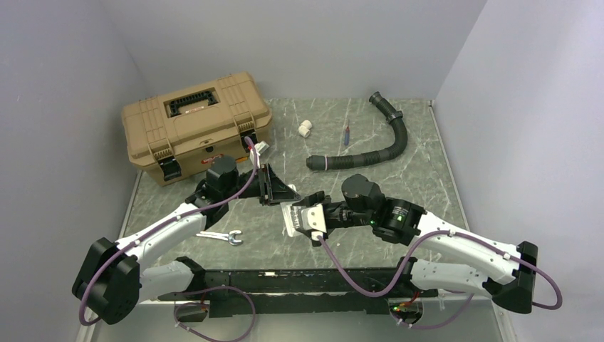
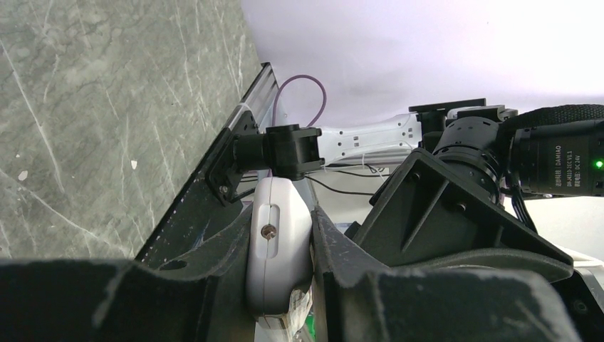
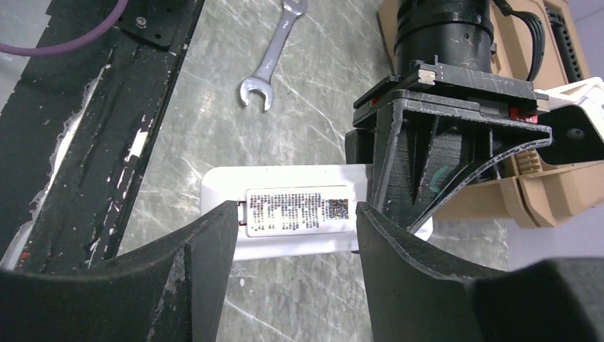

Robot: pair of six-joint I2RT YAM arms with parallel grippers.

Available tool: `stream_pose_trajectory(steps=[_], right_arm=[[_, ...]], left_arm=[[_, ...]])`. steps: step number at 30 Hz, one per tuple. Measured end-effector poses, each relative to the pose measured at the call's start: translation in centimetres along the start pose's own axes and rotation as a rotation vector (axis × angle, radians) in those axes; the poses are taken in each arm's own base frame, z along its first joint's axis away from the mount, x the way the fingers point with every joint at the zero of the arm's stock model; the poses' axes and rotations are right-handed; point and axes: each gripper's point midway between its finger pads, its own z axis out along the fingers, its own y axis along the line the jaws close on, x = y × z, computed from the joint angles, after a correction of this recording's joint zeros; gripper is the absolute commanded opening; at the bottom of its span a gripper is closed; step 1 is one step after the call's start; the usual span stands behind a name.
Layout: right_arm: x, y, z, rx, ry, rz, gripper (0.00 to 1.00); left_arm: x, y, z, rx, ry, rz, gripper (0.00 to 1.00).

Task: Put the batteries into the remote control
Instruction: Remove the battery cover from the remote control.

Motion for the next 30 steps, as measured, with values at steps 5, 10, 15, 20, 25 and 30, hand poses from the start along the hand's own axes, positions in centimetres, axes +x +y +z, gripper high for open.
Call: stream_pose_trajectory(steps=[5, 10, 15, 20, 25, 30], right_arm=[[0.05, -0.15, -0.07, 0.014, 0.001, -0.004, 0.64], [0.01, -0.30, -0.15, 0.025, -0.001, -0.008, 0.64], [-0.10, -0.46, -0.27, 0.036, -0.006, -0.012, 0.64], [-0.18, -0.62, -0.30, 0.044, -0.008, -0.015, 0.64], [-0.18, -0.67, -0.32, 0.047, -0.008, -0.015, 0.64], [-0.32, -0.82, -0.49, 0.059, -0.012, -0.020, 0.64]], left_arm=[[-0.11, 0.02, 0.00, -0.001, -0.005, 0.000, 0.00], [-0.22, 0.00, -0.02, 0.000, -0.009, 0.002, 0.00], [-0.36, -0.12, 0.00, 0.005, -0.015, 0.007, 0.00], [-0.48, -0.27, 0.02, 0.010, -0.020, 0.014, 0.00], [-0.52, -0.28, 0.01, 0.011, -0.021, 0.015, 0.00], [-0.60, -0.27, 0.00, 0.010, -0.025, 0.015, 0.00]])
